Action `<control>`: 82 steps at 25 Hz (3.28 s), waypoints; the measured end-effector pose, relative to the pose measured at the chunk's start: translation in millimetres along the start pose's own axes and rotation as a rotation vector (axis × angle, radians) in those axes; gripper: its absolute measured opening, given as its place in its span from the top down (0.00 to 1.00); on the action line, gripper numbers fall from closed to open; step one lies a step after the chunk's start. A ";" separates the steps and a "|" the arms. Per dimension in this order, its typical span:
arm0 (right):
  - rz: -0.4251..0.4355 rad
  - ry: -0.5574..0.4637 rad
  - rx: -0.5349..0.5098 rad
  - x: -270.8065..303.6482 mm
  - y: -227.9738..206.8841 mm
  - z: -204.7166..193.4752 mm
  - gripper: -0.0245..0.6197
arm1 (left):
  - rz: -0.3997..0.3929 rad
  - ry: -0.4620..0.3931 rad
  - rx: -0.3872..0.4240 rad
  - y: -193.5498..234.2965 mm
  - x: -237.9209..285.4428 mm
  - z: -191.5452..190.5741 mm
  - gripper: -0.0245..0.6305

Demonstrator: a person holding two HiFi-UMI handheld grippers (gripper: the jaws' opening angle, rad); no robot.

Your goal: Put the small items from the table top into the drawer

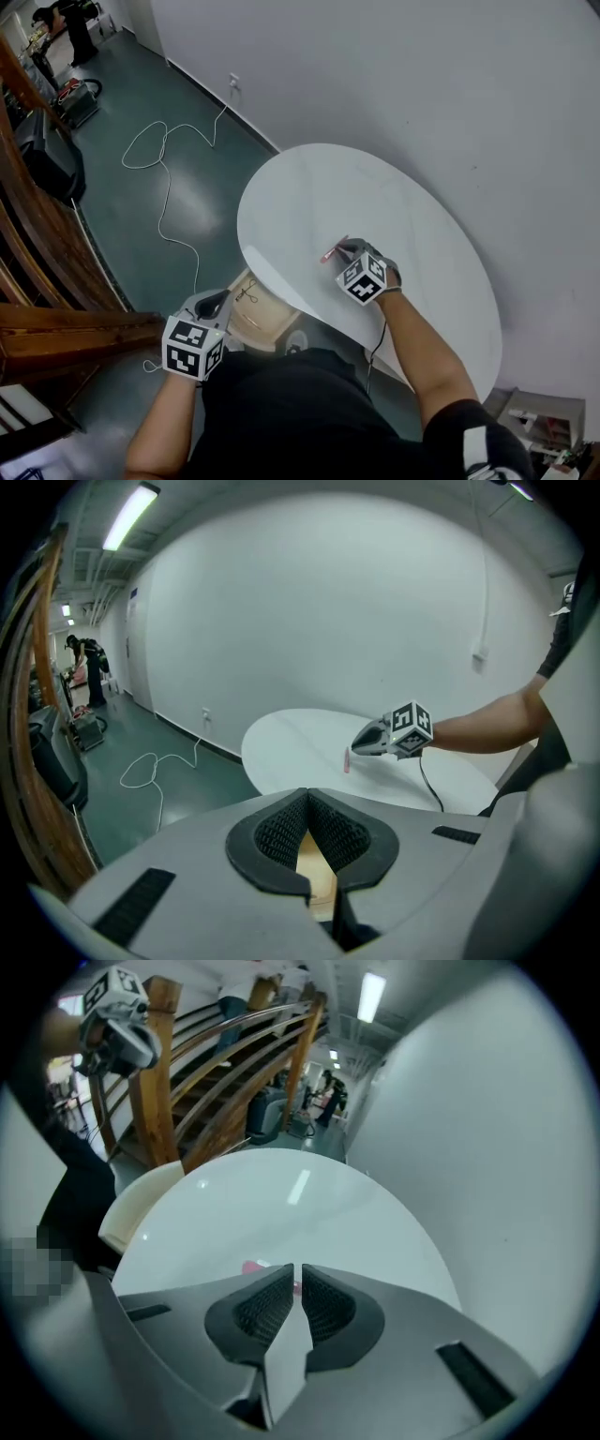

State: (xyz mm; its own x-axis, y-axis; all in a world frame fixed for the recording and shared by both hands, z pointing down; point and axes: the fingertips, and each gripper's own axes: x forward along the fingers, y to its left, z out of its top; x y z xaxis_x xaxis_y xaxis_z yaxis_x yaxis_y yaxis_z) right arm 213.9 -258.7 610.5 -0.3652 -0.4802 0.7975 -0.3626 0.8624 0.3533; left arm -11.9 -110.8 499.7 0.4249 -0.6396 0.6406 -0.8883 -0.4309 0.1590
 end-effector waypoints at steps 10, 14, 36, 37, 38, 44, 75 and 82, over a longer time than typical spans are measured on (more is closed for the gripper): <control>0.179 0.135 -0.484 29.4 22.0 -18.1 0.84 | 0.054 -0.004 -0.043 10.0 -8.0 -8.0 0.94; 0.219 0.164 -0.549 34.8 23.1 -18.6 0.84 | 0.059 0.001 -0.051 10.7 -10.5 -11.0 0.94; 0.122 0.176 -0.270 33.5 22.4 -17.2 0.90 | 0.010 0.008 -0.024 6.9 -16.5 -13.5 0.94; 0.112 0.168 -0.244 32.0 22.9 -15.0 0.89 | 0.007 0.009 -0.021 7.2 -17.1 -13.9 0.94; 0.102 0.156 -0.218 29.7 23.7 -11.8 0.89 | 0.003 0.010 -0.016 7.5 -18.0 -14.4 0.94; 0.064 0.134 -0.139 10.2 34.5 5.0 0.90 | -0.034 0.013 0.012 8.2 -23.7 -16.5 0.94; 0.106 -0.034 0.395 -32.2 176.2 85.5 0.89 | -0.253 0.065 0.130 20.0 -38.1 -55.9 0.94; 0.181 -0.012 0.512 -6.9 228.7 88.9 0.89 | -0.269 0.088 0.130 30.7 -33.5 -69.2 0.94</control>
State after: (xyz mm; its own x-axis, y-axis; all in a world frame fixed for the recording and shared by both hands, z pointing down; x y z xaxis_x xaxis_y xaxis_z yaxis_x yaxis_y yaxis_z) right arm 57.3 -72.3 642.4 -0.4698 -0.3354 0.8166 -0.6628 0.7450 -0.0753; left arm -65.5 -58.6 535.1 0.6200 -0.4362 0.6522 -0.7137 -0.6589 0.2377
